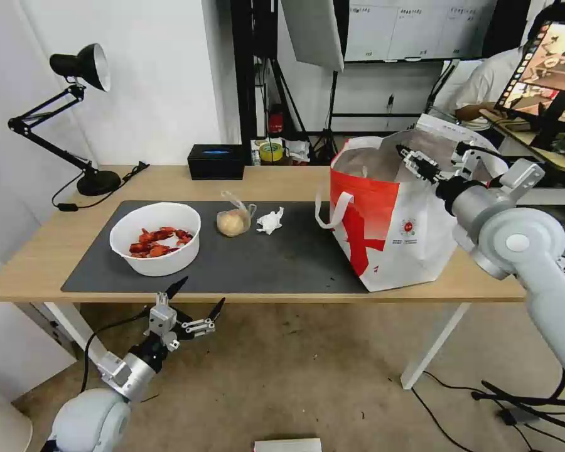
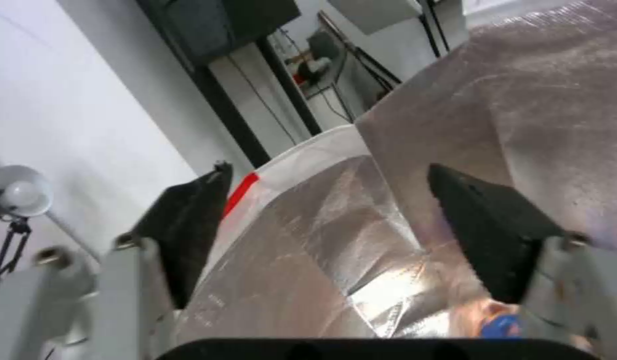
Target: Pick up the trash from the table and place it into the takeout bag.
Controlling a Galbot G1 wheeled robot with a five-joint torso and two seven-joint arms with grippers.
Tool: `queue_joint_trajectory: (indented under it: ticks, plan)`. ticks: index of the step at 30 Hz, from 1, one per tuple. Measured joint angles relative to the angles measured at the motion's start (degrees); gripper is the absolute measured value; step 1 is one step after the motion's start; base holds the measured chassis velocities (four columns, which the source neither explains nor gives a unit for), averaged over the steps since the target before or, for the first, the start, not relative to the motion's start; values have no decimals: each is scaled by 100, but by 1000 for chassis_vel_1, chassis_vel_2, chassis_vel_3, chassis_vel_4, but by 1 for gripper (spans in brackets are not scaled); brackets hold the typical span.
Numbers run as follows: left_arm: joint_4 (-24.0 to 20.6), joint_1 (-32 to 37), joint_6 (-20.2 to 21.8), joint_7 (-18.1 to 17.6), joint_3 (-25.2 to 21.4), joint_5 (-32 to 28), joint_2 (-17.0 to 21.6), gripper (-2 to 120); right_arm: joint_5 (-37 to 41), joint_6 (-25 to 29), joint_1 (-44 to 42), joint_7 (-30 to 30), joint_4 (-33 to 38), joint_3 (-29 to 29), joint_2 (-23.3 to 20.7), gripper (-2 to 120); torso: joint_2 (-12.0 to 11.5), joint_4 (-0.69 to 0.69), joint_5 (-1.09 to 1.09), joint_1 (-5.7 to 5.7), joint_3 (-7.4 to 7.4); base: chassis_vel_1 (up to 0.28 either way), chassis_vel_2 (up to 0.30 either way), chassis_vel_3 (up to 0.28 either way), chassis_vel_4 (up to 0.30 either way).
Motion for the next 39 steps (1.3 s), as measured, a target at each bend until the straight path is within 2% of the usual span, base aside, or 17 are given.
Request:
queue_joint_trajectory:
  ticks: [2, 5, 6, 9, 10, 13, 16, 21, 24, 25, 27, 28, 31, 32, 34, 37, 39]
  plan:
    - [-6, 0, 0, 3, -12, -29, 8, 100, -71, 0, -4, -81, 38, 1, -28, 88, 0, 0, 0, 0, 0, 0, 0, 0, 0]
    - [-21, 2, 0, 7, -33, -86, 10, 100, -673, 30, -98, -526, 173, -11, -130, 97, 0, 0, 0, 0, 0, 0, 0, 0, 0]
    - [-21, 2, 0, 7, -33, -86, 10, 100, -673, 30, -98, -526, 173, -11, -130, 97, 0, 0, 0, 0, 0, 0, 0, 0, 0]
    - [-36, 36, 5, 8, -70, -99, 6, 100, -1561, 243, -299, -1122, 448, -66, -277, 100, 0, 0, 0, 0, 0, 0, 0, 0, 0]
    - [-36, 36, 5, 8, -70, -99, 6, 100, -1561, 243, -299, -1122, 448, -66, -277, 100, 0, 0, 0, 0, 0, 0, 0, 0, 0]
    - [-34, 79, -5, -4, -167, -97, -15, 100, -2252, 608, -701, -1754, 769, -19, -478, 100, 0, 0, 0, 0, 0, 0, 0, 0, 0]
    - [-5, 84, -40, -91, -220, -88, -45, 100, -2505, 820, -1128, -2046, 995, 187, -563, 100, 0, 0, 0, 0, 0, 0, 0, 0, 0]
    - [66, 131, -188, -177, -332, 2, -94, 100, -2970, 1286, -1933, -2368, 1241, 557, -580, 100, 0, -1, 0, 0, -1, 0, 0, 0, 0]
    - [155, 208, -429, -297, -466, 139, -144, 100, -3528, 1920, -2644, -2463, 1335, 711, -474, 100, 0, 1, 1, 0, 0, 0, 0, 0, 0]
    - [155, 208, -429, -297, -466, 139, -144, 100, -3528, 1920, -2644, -2463, 1335, 711, -474, 100, 0, 1, 1, 0, 0, 0, 0, 0, 0]
    - [235, 229, -555, -647, -528, 241, -182, 100, -3852, 2157, -3136, -2471, 1412, 919, -342, 100, 1, 0, -1, 0, 0, 0, 0, 0, 0]
    - [235, 229, -555, -647, -528, 241, -182, 100, -3852, 2157, -3136, -2471, 1412, 919, -342, 100, 1, 0, -1, 0, 0, 0, 0, 0, 0]
    - [285, 230, -597, -1185, -605, 350, -228, 100, -4191, 2394, -3754, -2446, 1541, 1124, -153, 100, 1, -1, 0, 0, 0, 0, 0, 0, 0]
    - [285, 230, -597, -1185, -605, 350, -228, 100, -4191, 2394, -3754, -2446, 1541, 1124, -153, 100, 1, -1, 0, 0, 0, 0, 0, 0, 0]
    - [322, 241, -600, -1492, -655, 402, -269, 100, -4558, 2579, -4198, -2343, 1568, 1151, 37, 100, 0, 0, -1, 0, 0, 0, 0, 0, 0]
    - [349, 275, -601, -1592, -704, 420, -302, 100, -4880, 2716, -4575, -2285, 1565, 1152, 234, 100, 0, 1, 0, 0, 0, 0, 0, 0, 0]
    - [378, 340, -601, -1618, -749, 432, -328, 100, -5297, 2871, -5136, -2214, 1563, 1099, 556, 100, 1, -1, 0, -1, -1, 0, 0, 0, 0]
